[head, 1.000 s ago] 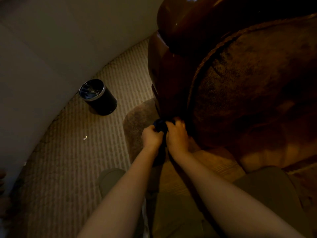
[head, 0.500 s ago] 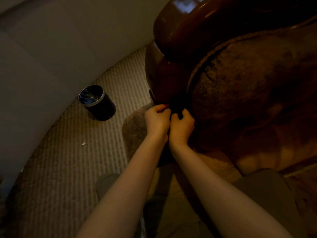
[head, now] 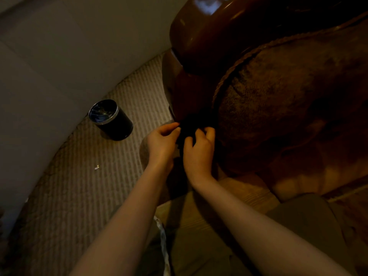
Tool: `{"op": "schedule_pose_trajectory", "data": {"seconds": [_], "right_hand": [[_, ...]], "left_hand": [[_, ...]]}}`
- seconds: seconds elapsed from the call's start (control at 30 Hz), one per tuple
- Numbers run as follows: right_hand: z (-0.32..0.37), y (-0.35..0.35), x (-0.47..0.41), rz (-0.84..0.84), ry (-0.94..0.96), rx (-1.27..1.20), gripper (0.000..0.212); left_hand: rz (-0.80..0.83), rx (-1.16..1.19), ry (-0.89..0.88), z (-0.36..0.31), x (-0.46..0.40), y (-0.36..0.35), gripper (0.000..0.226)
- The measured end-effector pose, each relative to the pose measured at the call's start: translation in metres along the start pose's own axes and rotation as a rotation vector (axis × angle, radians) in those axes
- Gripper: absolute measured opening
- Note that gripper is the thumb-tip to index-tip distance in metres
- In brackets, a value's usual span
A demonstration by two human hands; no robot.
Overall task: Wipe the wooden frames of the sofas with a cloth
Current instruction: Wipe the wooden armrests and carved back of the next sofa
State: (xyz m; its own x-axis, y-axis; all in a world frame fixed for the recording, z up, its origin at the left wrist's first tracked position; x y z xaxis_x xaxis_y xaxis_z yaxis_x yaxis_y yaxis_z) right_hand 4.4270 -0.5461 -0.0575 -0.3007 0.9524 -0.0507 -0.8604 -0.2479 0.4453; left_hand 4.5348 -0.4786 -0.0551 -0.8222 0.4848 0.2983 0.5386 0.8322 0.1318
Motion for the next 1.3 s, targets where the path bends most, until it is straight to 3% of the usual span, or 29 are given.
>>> {"op": "schedule_pose_trajectory", "data": {"seconds": [0.13,0.23,0.43,0.6,0.73,0.83,0.87,0.93,1.0,1.2,1.3], "right_hand": [[0.018,-0.023,0.010,0.192,0.126,-0.007,0.027],[0.038,-0.041,0.005,0.332,0.088,-0.138,0.038],[0.037,-0.053,0.001,0.437,0.071,-0.169,0.033],[0.032,-0.047,-0.003,0.506,0.033,-0.232,0.047],[0.074,0.000,-0.020,0.308,0.189,-0.292,0.043],[0.103,0.056,-0.036,0.040,0.240,-0.369,0.027],[0.110,0.069,-0.040,-0.007,0.238,-0.407,0.021],[0.119,0.081,-0.047,-0.036,0.233,-0.431,0.013],[0.124,0.084,-0.049,-0.030,0.247,-0.396,0.020],[0.129,0.094,-0.046,-0.066,0.353,-0.308,0.022],[0.134,0.102,-0.048,-0.108,0.378,-0.313,0.021]], "left_hand": [[-0.140,0.054,0.083,0.007,-0.008,0.032,0.015],[-0.267,0.121,0.159,0.016,-0.020,0.075,0.018],[-0.168,-0.029,0.112,0.004,-0.022,0.094,0.018],[0.021,0.568,0.252,-0.021,-0.014,0.051,0.019],[0.307,0.712,0.101,-0.087,0.008,0.012,0.028],[0.466,0.620,-0.187,-0.142,0.026,-0.006,0.021],[0.454,0.505,-0.317,-0.153,0.029,-0.010,0.023],[0.262,0.148,-0.576,-0.166,0.030,-0.008,0.030],[0.078,-0.169,-0.759,-0.167,0.029,-0.010,0.042],[-0.073,-0.106,-0.795,-0.133,0.016,-0.023,0.044],[-0.049,0.096,-0.477,-0.095,-0.035,-0.017,0.039]]}}
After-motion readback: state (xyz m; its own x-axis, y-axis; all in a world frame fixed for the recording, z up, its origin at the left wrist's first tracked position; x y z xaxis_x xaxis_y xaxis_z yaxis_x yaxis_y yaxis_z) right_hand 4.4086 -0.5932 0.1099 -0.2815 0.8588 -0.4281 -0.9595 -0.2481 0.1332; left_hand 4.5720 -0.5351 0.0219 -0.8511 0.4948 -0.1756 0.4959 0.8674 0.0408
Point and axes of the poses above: each hand's wrist, its own x-axis away from the middle knuckle, its own y-axis out of the back of the hand, z = x × y, the point moved 9 cm from there along -x, towards the middle knuckle
